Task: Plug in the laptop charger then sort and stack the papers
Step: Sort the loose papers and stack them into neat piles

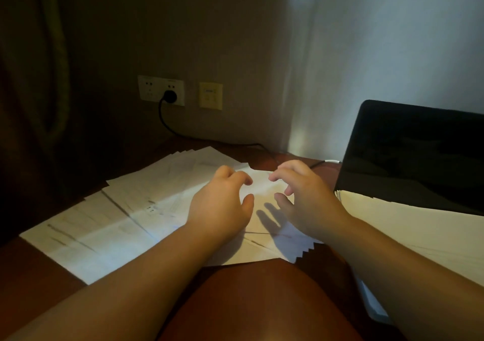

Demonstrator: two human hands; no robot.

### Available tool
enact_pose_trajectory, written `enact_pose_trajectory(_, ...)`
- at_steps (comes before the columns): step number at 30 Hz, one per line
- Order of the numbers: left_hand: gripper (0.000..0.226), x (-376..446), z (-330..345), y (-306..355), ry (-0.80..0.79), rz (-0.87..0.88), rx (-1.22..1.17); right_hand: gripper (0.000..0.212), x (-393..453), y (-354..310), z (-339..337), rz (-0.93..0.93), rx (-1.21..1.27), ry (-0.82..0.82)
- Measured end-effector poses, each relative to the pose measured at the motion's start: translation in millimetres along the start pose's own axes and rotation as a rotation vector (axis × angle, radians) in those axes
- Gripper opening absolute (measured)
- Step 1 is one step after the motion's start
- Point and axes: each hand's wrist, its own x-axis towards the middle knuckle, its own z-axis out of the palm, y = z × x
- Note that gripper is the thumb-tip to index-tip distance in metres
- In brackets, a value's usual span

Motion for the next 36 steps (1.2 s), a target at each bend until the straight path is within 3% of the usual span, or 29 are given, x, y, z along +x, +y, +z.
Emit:
enact_pose_trajectory(6, 0.035, 2.7, 8.9, -7.5, 0.049, -0.031, -0.042, 0.027, -2.6, 13.7, 13.7, 0.051, 0.131, 0.079)
enact_pose_trajectory(9, 0.046, 2.7, 8.6, -9.2, 0.019, -0.03, -0.001, 0.041, -2.1, 15.6, 12.5, 0.076, 0.157, 0.104)
enact_pose_trajectory(12, 0.058, 3.5, 6.1, -11.0, -0.014, -0.031, 0.06, 0.059, -2.7, 13.2, 12.8, 0.034, 0.137, 0.038)
enact_pose_trajectory(17, 0.059, 4.0, 10.0, -14.2, -0.051, -0.036, 0.088, 0.059, -6.1, 13.4, 12.9, 0.029, 0.144, -0.069)
enact_pose_trajectory(20, 0.064, 2.6, 12.3, -14.5, -0.084, -0.029, 0.079, 0.069, -6.8, 10.9, 10.2, 0.028, 0.107, -0.101)
enact_pose_trajectory(26, 0.094, 6.3, 8.5, -23.6, -0.172, -0.033, 0.064, 0.1, -10.7, -2.0, 1.1, 0.061, 0.055, -0.19)
enact_pose_trajectory(31, 0.093, 4.9, 1.6, -23.7, -0.342, -0.046, 0.155, 0.098, -11.9, 2.1, 3.2, 0.038, 0.042, -0.395)
enact_pose_trajectory(34, 0.083, -5.2, 3.8, -20.1, -0.413, -0.006, 0.283, 0.081, -12.3, 7.9, 9.8, 0.042, -0.006, -0.574)
enact_pose_trajectory(36, 0.082, -8.6, 2.1, -21.0, -0.403, 0.003, 0.255, 0.073, -12.1, 10.5, 14.1, 0.047, -0.033, -0.56)
